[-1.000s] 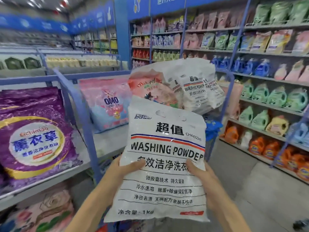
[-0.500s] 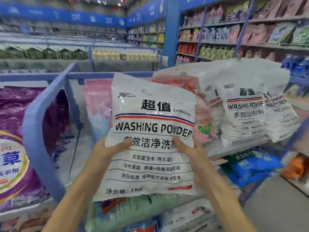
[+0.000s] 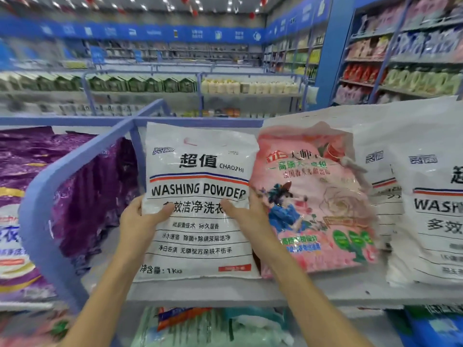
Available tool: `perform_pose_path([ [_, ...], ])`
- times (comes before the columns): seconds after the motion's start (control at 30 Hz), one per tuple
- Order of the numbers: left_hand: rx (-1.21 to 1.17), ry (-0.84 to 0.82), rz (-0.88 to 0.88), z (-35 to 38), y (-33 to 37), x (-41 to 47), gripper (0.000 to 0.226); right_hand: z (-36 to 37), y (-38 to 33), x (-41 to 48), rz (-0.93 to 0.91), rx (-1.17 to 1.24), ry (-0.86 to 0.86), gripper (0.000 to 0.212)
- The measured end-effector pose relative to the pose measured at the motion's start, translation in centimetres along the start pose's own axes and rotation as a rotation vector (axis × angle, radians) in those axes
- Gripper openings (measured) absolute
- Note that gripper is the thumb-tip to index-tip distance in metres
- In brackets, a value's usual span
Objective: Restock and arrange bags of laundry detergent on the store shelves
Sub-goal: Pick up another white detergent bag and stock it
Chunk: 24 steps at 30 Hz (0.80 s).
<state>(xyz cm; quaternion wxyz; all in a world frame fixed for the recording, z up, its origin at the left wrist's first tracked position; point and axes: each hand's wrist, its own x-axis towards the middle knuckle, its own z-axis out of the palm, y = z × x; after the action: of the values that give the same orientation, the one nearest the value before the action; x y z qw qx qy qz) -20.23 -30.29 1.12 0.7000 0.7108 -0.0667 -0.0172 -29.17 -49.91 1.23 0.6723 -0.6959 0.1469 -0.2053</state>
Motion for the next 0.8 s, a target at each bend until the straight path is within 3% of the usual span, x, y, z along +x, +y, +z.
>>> perform_pose_path([
  [0.13, 0.093, 0.157, 0.127, 1.0, 0.2, -1.9, 0.065, -0.1, -0.8, -0.8, -0.032, -0.131, 0.012, 0.043],
  [0.27, 0.419, 0.267, 0.385, 3.5, 0.3, -5.0, 0.066, -3.5, -3.0, -3.1, -0.175, -0.29, 0.113, 0.045],
  [0.43, 0.391, 0.052, 0.654, 10.1, 0.6, -9.2, 0.052, -12.3, -2.8, -3.2, -0.215, -0.658, 0.49, 0.054],
  [0.53, 0.335, -0.2, 0.533, 13.9, 1.3, -11.2, 0.049, -16.4, -1.7, -3.5, -0.154, -0.745, 0.616, 0.057],
  [0.6, 0.48, -0.267, 0.413, 15.9, 1.3, -11.6, 0.052, -18.2, -1.3, -3.6, -0.137, -0.779, 0.634, 0.069],
  [0.7, 0.668, -0.261, 0.282, 18.0, 1.5, -11.2, 0.068, -20.0, -1.1, -3.3, -0.045, -0.703, 0.563, 0.09],
  [0.8, 0.62, -0.391, 0.023, 18.9, 2.5, -10.9, 0.094, -20.7, -1.0, -3.1, 0.086, -0.534, 0.423, 0.082],
])
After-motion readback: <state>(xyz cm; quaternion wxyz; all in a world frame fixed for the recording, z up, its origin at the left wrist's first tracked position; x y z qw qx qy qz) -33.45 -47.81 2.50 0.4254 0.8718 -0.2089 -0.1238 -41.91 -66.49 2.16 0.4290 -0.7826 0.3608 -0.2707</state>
